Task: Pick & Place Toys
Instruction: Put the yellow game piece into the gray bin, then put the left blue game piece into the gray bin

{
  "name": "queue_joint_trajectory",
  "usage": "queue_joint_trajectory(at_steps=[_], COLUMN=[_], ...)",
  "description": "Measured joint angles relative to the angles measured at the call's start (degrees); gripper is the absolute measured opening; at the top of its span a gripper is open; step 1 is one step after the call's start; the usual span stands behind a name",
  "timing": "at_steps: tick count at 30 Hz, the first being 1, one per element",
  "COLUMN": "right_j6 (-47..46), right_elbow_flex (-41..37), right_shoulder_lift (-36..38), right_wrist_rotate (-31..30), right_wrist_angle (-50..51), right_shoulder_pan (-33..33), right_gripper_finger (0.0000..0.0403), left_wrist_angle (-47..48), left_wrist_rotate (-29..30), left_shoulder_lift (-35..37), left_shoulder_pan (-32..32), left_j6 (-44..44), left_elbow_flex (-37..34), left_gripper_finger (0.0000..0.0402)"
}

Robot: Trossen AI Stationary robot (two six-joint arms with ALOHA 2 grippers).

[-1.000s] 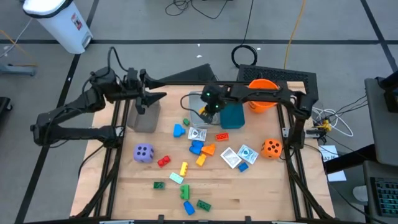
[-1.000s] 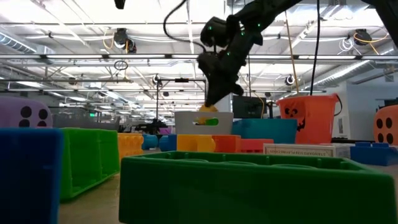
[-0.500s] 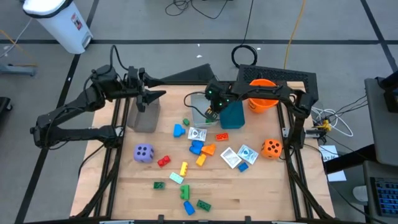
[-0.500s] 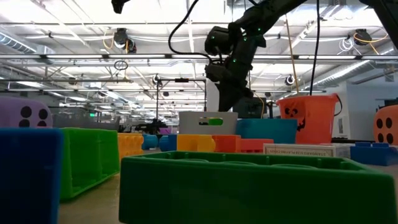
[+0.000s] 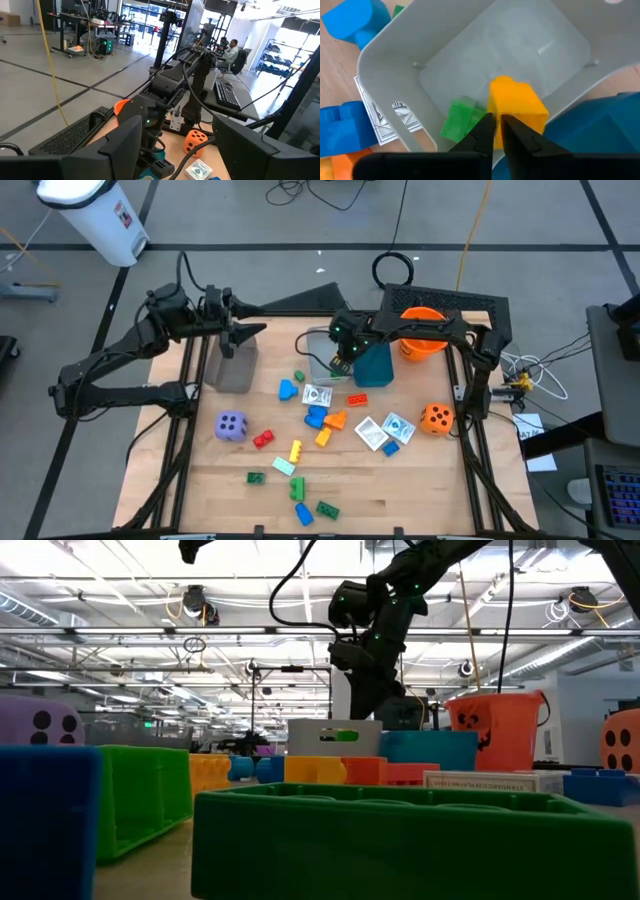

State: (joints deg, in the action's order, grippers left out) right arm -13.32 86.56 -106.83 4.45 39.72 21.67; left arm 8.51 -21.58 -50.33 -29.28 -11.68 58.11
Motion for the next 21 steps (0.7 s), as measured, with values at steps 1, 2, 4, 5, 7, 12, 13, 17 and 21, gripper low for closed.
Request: queue_joint_trajectory(at_steps=[1,2,4,5,7,12,13,17,21], right_j6=[0.44,0.73,0.99,1.0,1.0,1.0,1.0,1.3,3.22], right_elbow_flex=[0.0,0.0,0.0,0.0,0.0,-0.07,-0.07,-0.07,-0.2], right_shoulder_lift=[0.0,0.0,0.0,0.0,0.11,3.38,4.57,9.78,14.42], right_wrist_rotate=[0.02,0.02,0.03,0.03,0.04,0.26,0.26,0.13,0.11], right_wrist_angle=[0.0,-0.01,-0.01,0.0,0.0,-1.48,-2.45,-8.69,-16.63], right_shoulder_pan=[0.0,0.0,0.02,0.06,0.09,0.09,0.09,-0.43,-2.21], right_gripper_finger=[0.0038,0.0041,0.0049,0.0052,0.0059,0.007,0.0071,0.0073,0.0073], left_wrist_angle=[0.24,0.5,0.86,0.88,0.88,1.92,2.51,5.9,10.49], left_wrist_rotate=[0.0,0.0,0.0,0.0,0.0,0.0,0.0,0.04,1.89], left_shoulder_lift=[0.0,0.0,0.0,0.0,0.0,0.0,-0.01,-0.02,-0.09], left_shoulder_pan=[0.0,0.0,0.0,0.0,0.0,0.42,0.61,1.91,4.33], left_j6=[-0.02,0.0,-0.09,-0.46,-0.82,-0.7,-0.5,0.0,0.01], left_elbow_flex=[0.0,0.0,0.0,0.0,0.0,0.0,0.0,0.0,0.0], left_gripper_finger=[0.025,0.025,0.025,0.025,0.025,0.025,0.025,0.025,0.025])
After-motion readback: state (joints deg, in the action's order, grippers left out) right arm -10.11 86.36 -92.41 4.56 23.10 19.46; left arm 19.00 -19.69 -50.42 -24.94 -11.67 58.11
